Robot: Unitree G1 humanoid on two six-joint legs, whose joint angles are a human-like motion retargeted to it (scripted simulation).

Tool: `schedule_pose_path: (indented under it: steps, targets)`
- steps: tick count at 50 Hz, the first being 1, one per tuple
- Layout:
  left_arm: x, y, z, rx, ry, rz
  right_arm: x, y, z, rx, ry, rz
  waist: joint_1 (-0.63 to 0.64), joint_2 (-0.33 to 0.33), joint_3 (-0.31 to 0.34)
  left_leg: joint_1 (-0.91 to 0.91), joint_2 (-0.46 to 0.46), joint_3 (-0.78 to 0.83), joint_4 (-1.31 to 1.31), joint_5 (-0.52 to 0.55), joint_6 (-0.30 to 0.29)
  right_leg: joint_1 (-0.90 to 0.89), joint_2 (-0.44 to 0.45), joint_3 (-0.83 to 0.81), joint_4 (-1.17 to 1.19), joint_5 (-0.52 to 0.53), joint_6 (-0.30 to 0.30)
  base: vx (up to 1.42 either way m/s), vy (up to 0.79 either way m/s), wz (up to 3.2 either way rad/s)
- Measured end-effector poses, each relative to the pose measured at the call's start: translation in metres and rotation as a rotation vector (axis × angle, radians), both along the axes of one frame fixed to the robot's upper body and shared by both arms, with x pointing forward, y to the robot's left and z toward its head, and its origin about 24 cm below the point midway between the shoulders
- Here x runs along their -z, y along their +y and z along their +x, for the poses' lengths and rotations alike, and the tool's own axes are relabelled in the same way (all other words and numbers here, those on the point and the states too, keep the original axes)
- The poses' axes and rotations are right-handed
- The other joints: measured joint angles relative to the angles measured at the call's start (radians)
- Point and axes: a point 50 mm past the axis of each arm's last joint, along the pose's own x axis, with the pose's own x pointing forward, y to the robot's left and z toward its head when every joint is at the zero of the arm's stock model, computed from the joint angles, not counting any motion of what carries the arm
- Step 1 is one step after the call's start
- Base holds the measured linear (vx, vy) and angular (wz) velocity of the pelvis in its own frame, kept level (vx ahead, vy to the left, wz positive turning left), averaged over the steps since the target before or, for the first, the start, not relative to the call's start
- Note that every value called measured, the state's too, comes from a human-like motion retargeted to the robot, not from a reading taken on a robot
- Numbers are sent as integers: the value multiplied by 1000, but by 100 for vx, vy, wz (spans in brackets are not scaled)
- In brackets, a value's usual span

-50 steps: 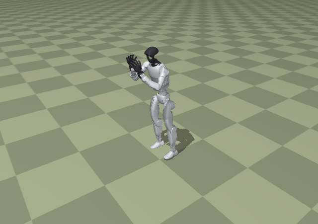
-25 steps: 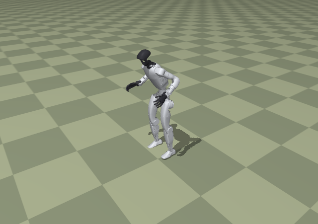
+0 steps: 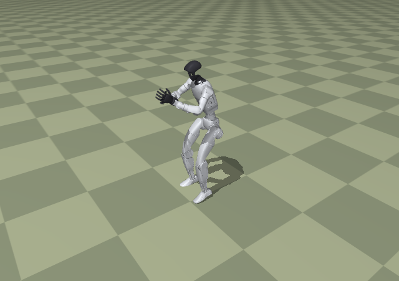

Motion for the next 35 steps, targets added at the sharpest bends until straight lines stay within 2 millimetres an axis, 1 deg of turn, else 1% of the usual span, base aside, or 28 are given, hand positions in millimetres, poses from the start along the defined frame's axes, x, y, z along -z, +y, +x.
schedule_pose_path:
  steps: [1,2,3,4,5,7,8,10,11,12,13,15,17,18,20,22,23,25,26,27,28,29,30,31,32,33,35]
  targets:
    - [-3,-5,-5,42,-28,13,-7,3,-10,9,-88,-29,0,-3,-4,148,-15,-22,-292,222,-83,124,1,10,-254,229,86,-32,-6,18]
    - [-3,-10,-11,87,-54,45,-13,2,-20,18,-172,-47,4,-8,-3,291,-27,-49,-540,389,-186,238,0,27,-451,409,199,-26,-6,5]
    - [0,-17,-16,136,-76,115,-19,-3,-28,30,-246,-48,14,-19,10,425,-32,-85,-699,442,-328,331,-2,57,-535,488,366,-29,-11,-20]
    - [-2,-21,-25,186,-122,198,-30,-7,-39,29,-347,-62,35,-26,0,469,-34,-86,-763,396,-400,372,20,58,-618,514,448,-37,-19,-57]
    - [-6,-24,-36,237,-177,290,-42,-11,-51,24,-463,-84,61,-31,-21,469,-34,-68,-779,300,-438,386,56,43,-701,514,488,-54,-26,-69]
    - [-10,-26,-59,370,-235,406,-61,-35,-74,89,-672,-111,108,-28,-87,449,-30,-30,-779,173,-438,387,73,-5,-791,439,488,-66,-23,-42]
    - [-11,-25,-71,436,-249,455,-69,-45,-86,132,-770,-121,126,-31,-115,451,-20,-2,-779,161,-438,381,69,-28,-788,387,488,-64,-16,-21]
    - [-5,-19,-89,528,-230,512,-77,-69,-104,235,-910,-144,164,-25,-197,475,2,54,-779,212,-438,383,53,-61,-754,304,488,-51,-12,-5]
    - [-2,-13,-97,537,-219,529,-77,-79,-111,280,-952,-162,165,-33,-197,504,4,55,-722,220,-438,428,28,-72,-723,279,488,-36,-6,25]
    - [2,-6,-104,537,-201,542,-75,-90,-116,325,-981,-185,165,-44,-201,522,-10,58,-654,222,-416,470,-7,-76,-693,261,488,-34,14,56]
    - [8,3,-110,513,-174,549,-70,-103,-121,371,-984,-218,164,-58,-214,519,-57,66,-561,212,-352,503,-62,-69,-660,257,488,-40,25,60]
    - [21,22,-121,408,-119,570,-59,-126,-127,458,-949,-314,173,-60,-233,491,-92,60,-350,179,-263,550,-99,-40,-581,242,433,-44,18,40]
    - [37,47,-128,232,-38,587,-43,-150,-129,527,-827,-401,188,-29,-240,490,-85,18,-179,189,-247,604,-65,14,-497,241,365,-43,2,6]
    - [46,60,-132,133,8,597,-33,-164,-130,559,-746,-427,196,-15,-238,506,-82,-11,-130,227,-262,634,-43,43,-462,257,343,-44,0,-3]
    - [62,87,-141,-66,105,609,-10,-194,-138,648,-571,-439,217,2,-222,544,-77,-61,-67,226,-294,681,-11,73,-391,202,313,-49,0,-3]
    - [84,116,-151,-220,234,584,21,-226,-144,799,-394,-437,233,10,-178,566,-58,-65,19,-116,-264,685,-1,60,-291,-139,300,-61,1,7]
    - [93,132,-156,-303,278,541,38,-242,-146,890,-316,-417,237,13,-149,576,-49,-57,50,-334,-235,675,0,49,-242,-324,294,-71,2,15]
    - [118,165,-171,-487,416,473,75,-271,-150,1032,-125,-373,232,22,-65,575,-27,-40,132,-678,-142,612,10,29,-69,-622,226,-79,3,23]
    - [137,175,-174,-540,498,408,100,-280,-147,1072,-2,-336,225,20,-18,544,-27,-38,192,-761,-73,556,9,20,41,-700,178,-85,2,37]
    - [159,183,-175,-573,578,327,128,-285,-143,1097,125,-283,216,16,26,507,-30,-40,249,-820,-13,500,4,10,138,-756,141,-86,0,57]
    - [183,182,-168,-570,647,224,158,-282,-135,1100,258,-206,204,7,64,455,-40,-49,300,-829,26,446,-8,-2,209,-767,126,-83,0,76]
    - [206,176,-156,-545,692,106,187,-272,-125,1092,374,-100,193,-2,95,409,-54,-62,318,-806,36,406,-23,-15,235,-751,130,-78,-1,94]
    - [227,162,-138,-502,727,-9,212,-255,-112,1071,483,9,181,-12,121,366,-68,-78,320,-768,31,373,-39,-30,238,-722,144,-70,-1,87]
    - [241,143,-119,-450,738,-102,228,-234,-101,1037,550,102,181,-18,139,366,-77,-91,257,-718,10,377,-45,-37,177,-670,166,-63,-2,68]
    - [250,122,-101,-391,744,-164,238,-211,-91,992,597,166,183,-24,152,374,-84,-102,176,-664,-13,385,-48,-42,102,-613,189,-55,-2,35]
    - [253,100,-86,-331,737,-185,239,-189,-80,932,605,190,191,-30,157,400,-89,-110,61,-603,-37,401,-46,-40,3,-542,213,-50,-2,11]
    - [246,64,-63,-207,695,-119,227,-149,-58,798,538,154,205,-44,141,466,-84,-102,-197,-482,-86,435,-40,-37,-211,-398,263,-44,-2,-15]
